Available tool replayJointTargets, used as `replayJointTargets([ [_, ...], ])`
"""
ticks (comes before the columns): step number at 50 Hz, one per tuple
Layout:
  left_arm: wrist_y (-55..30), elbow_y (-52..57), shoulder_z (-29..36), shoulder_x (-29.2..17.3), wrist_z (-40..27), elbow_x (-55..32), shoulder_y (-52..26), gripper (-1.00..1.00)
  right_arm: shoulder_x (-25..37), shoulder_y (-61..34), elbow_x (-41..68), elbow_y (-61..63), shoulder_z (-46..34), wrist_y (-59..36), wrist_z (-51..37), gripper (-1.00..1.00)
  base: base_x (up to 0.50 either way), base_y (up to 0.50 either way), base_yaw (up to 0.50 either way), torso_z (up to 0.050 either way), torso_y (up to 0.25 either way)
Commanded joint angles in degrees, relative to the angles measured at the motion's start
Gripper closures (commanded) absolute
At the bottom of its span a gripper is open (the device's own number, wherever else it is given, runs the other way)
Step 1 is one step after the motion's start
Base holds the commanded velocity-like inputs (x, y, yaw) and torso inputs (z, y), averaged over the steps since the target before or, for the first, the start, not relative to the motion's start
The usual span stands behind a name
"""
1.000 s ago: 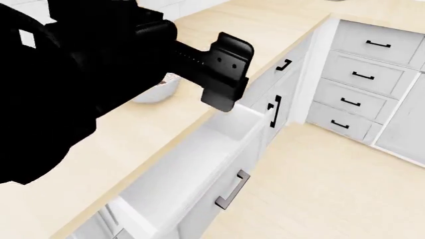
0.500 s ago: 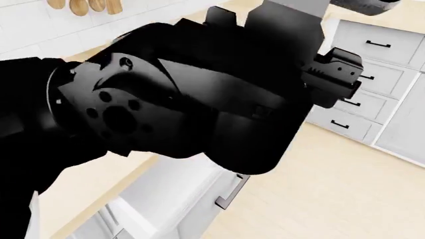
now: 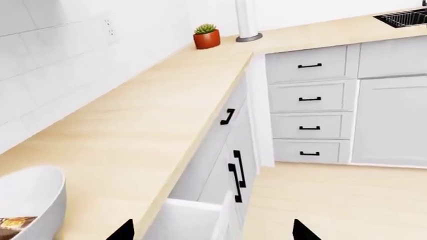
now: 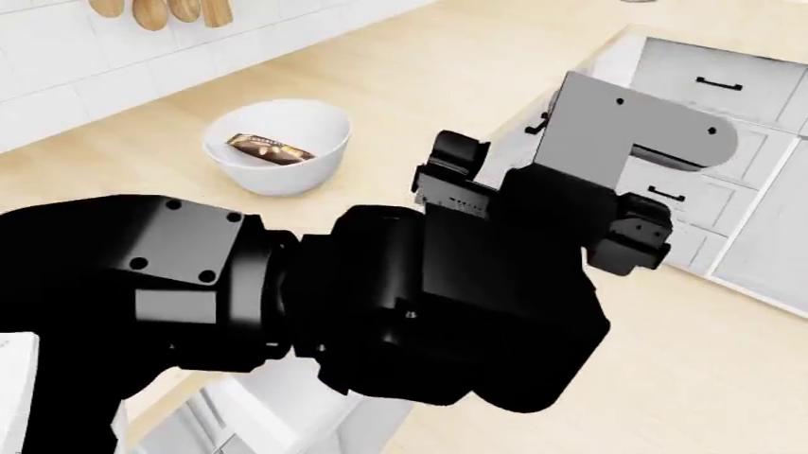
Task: Place the bar in the bowl and close the drawer.
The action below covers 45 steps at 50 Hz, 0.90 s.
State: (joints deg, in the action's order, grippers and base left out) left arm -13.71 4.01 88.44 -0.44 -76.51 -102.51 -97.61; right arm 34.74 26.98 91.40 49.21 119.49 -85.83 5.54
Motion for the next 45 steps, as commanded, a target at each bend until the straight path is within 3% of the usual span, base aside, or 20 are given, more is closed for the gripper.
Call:
replayJointTargets([
  [1,-0.7,-0.8,1.9,0.4,1.6,6.4,8.2,-1.00,-1.6,0.9,-3.4,1.0,0.3,1.4,3.9,-1.00,0.00,0.00,0.00,0.000,0.000],
  [24,-13.8,4.3,1.2,0.4,2.0,24.4,21.6,-1.00,-3.6,2.4,-8.5,1.1,-0.4,3.9,8.9,-1.00,0.00,0.00,0.00,0.000,0.000],
  [45,-24.2,6.1,0.8,0.4,14.0,35.1,31.7,-1.00,-4.8,3.2,-10.2,1.2,-1.1,5.8,10.5,-1.00,0.00,0.00,0.00,0.000,0.000],
])
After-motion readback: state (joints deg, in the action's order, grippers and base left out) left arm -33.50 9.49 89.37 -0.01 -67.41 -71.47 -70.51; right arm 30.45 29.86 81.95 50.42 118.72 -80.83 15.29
